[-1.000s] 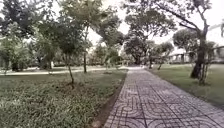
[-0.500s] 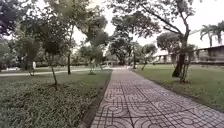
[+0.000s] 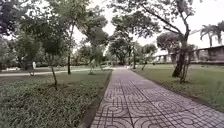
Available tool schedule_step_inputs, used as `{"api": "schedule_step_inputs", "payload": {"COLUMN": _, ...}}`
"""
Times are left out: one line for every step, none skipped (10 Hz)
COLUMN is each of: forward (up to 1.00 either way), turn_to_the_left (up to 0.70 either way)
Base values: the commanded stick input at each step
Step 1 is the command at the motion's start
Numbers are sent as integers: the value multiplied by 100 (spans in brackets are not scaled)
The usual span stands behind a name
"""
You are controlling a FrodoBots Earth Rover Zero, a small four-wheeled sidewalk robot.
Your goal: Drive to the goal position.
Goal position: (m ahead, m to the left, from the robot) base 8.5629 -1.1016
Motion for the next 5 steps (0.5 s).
{"api": "schedule_step_inputs", "payload": {"forward": 100, "turn_to_the_left": -27}}
{"api": "schedule_step_inputs", "payload": {"forward": 100, "turn_to_the_left": -27}}
{"api": "schedule_step_inputs", "payload": {"forward": 100, "turn_to_the_left": -27}}
{"api": "schedule_step_inputs", "payload": {"forward": 100, "turn_to_the_left": -12}}
{"api": "schedule_step_inputs", "payload": {"forward": 100, "turn_to_the_left": 0}}
